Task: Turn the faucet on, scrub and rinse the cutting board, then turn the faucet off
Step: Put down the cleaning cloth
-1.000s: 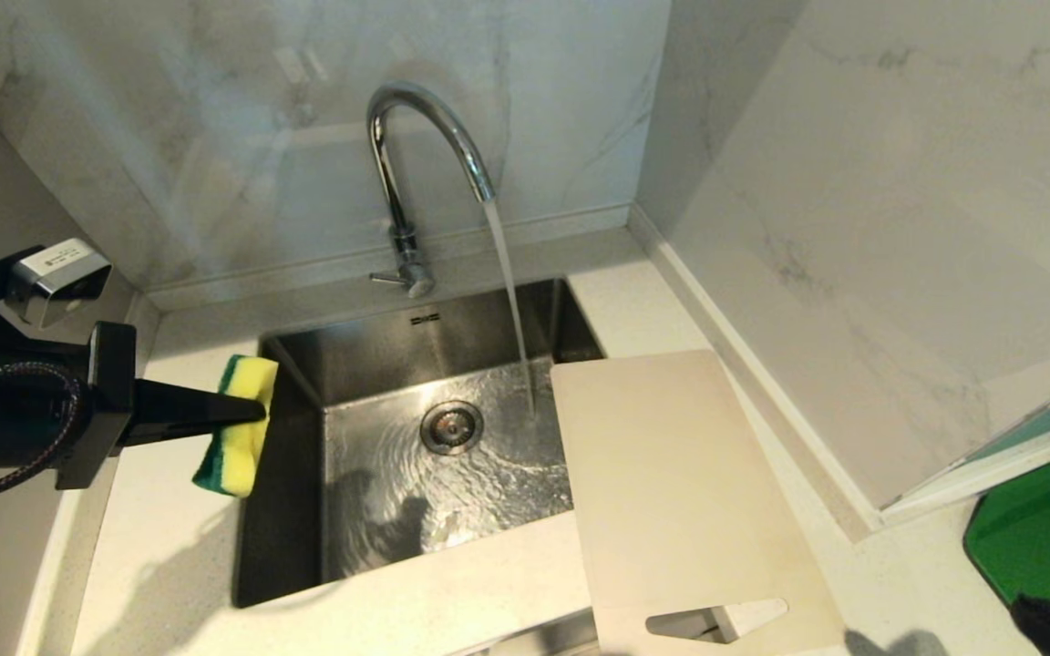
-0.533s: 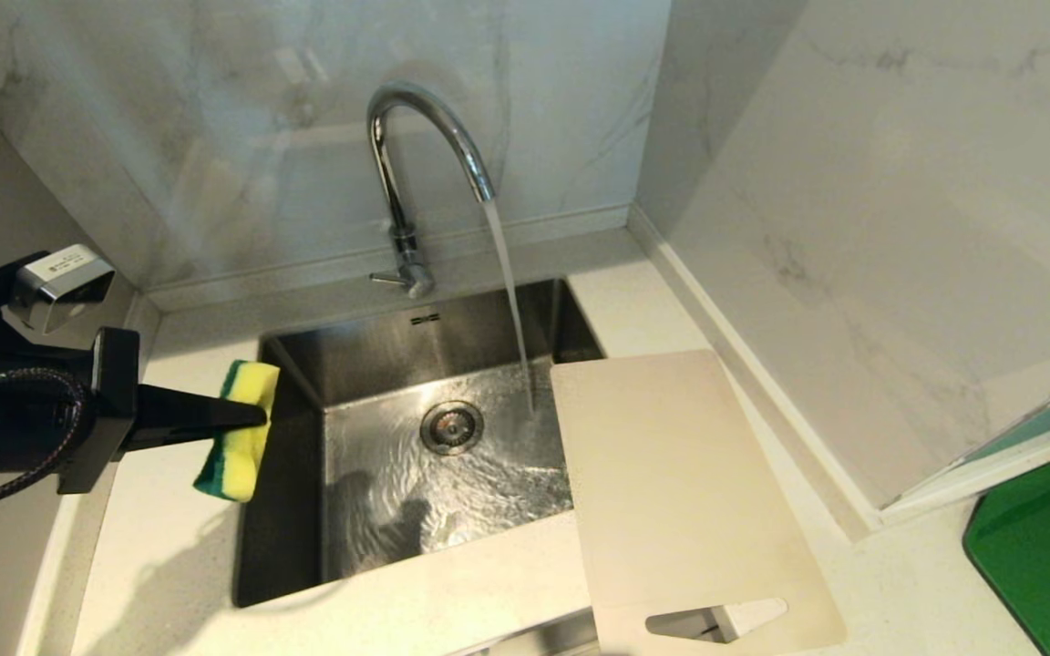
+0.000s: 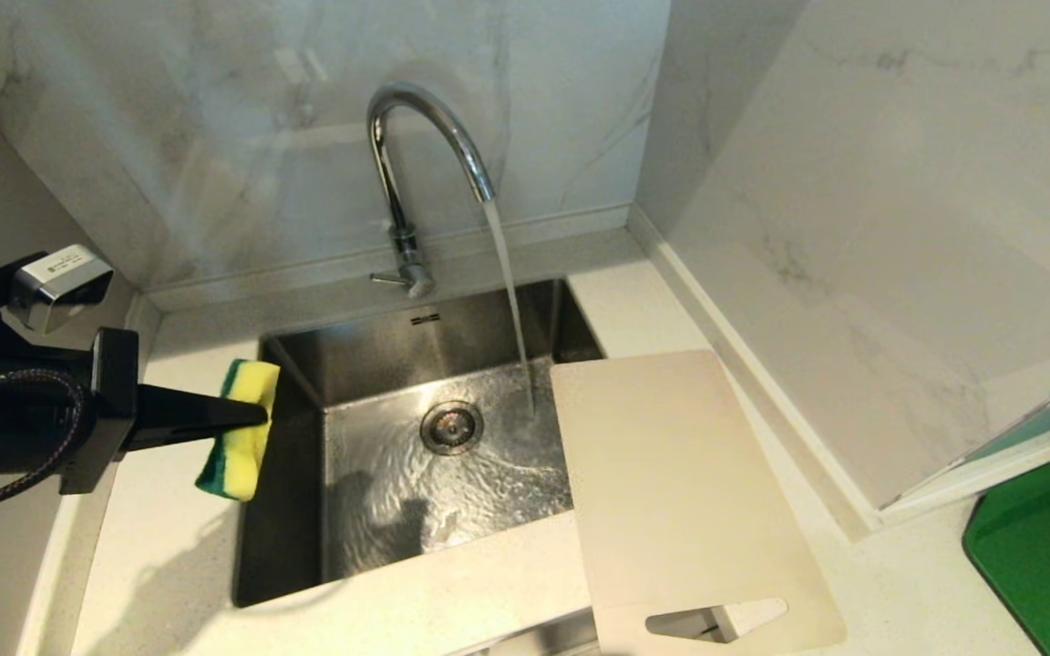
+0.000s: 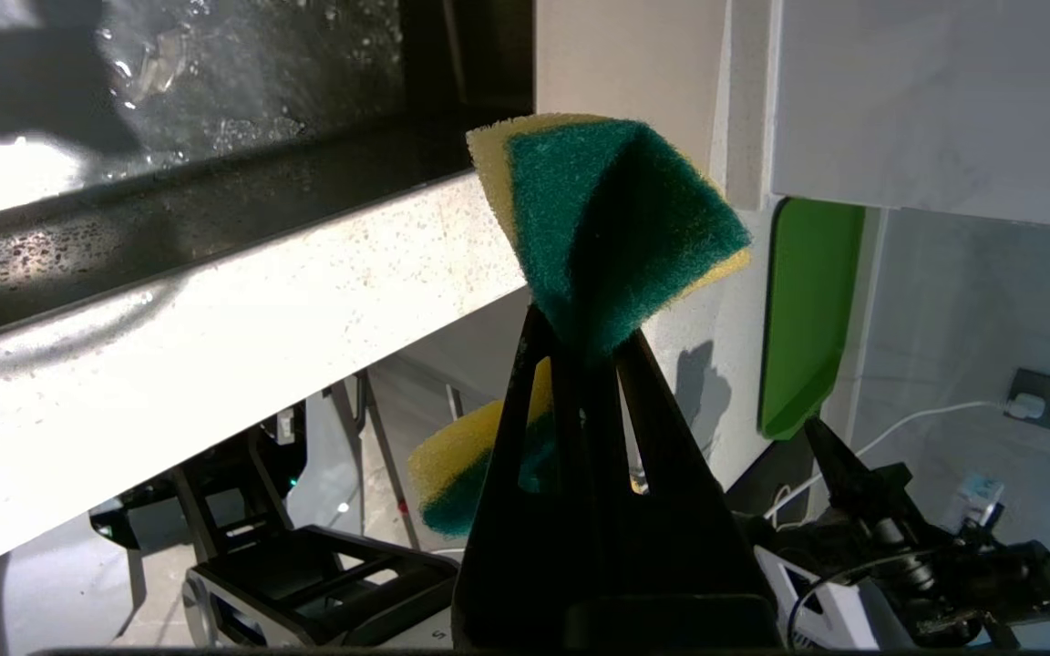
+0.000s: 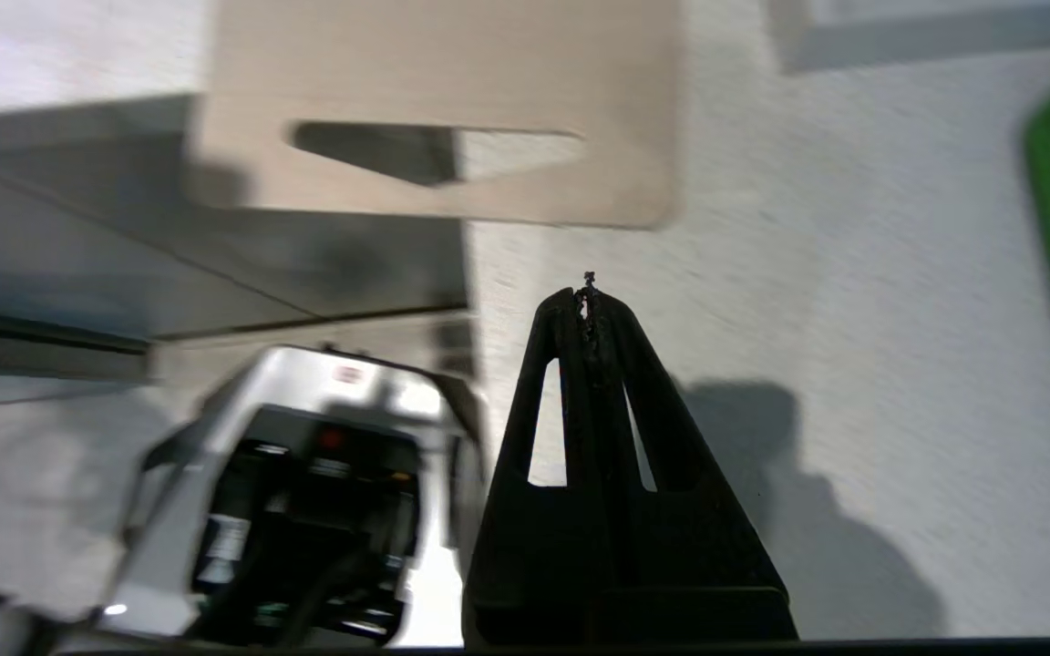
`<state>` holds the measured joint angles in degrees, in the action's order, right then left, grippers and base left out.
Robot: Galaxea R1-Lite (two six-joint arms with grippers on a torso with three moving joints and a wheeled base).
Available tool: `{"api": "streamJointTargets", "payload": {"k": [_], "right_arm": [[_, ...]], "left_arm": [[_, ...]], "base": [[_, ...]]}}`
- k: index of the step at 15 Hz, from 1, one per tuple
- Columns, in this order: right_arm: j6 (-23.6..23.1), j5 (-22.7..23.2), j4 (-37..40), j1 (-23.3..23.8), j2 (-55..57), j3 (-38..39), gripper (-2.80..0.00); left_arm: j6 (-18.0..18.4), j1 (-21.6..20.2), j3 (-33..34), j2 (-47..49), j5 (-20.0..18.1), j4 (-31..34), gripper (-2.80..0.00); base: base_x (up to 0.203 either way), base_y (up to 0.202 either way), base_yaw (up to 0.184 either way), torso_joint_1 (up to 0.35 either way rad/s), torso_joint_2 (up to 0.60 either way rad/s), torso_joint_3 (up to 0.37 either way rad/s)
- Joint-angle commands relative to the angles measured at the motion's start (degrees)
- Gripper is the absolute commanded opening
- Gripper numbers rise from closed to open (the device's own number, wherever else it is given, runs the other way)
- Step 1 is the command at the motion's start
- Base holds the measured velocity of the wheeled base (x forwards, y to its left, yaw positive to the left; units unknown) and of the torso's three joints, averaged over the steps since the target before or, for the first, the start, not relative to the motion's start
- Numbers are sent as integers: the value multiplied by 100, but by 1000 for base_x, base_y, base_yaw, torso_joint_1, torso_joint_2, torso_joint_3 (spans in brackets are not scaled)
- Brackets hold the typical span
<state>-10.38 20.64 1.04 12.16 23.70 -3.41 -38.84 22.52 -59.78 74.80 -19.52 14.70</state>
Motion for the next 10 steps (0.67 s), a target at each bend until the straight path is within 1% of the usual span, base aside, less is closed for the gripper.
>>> {"api": "streamJointTargets", "payload": {"k": [1,3,5,6,7,9,10], "right_arm": [[45,188,-16,-44,-40,-1,-280],[45,-248,6,-45,64,5,-280],[41,-1083,32,-44,201,34,-280],[27,-1515,44,-46,64,107,-280],[4,-1655,49,-42,-165,201,-280],[2,-1715,93,-85,-355,269,-280],[48,-1717,94,-284,-318,272,-280]], "left_arm": [[-27,-1,45,0,-17,-72,-280],[-19,-2,72,8,-15,-82,-280],[-19,-2,72,-9,-8,-82,-280],[-19,-2,88,-9,-8,-82,-280],[-19,-2,113,-1,-9,-87,-280],[-33,-2,127,34,-27,-200,-280],[-36,-2,170,26,-34,-310,-280]], "base": [[0,0,0,0,0,0],[0,0,0,0,0,0],[0,0,0,0,0,0],[0,0,0,0,0,0],[0,0,0,0,0,0],[0,0,0,0,0,0],[0,0,0,0,0,0]]}}
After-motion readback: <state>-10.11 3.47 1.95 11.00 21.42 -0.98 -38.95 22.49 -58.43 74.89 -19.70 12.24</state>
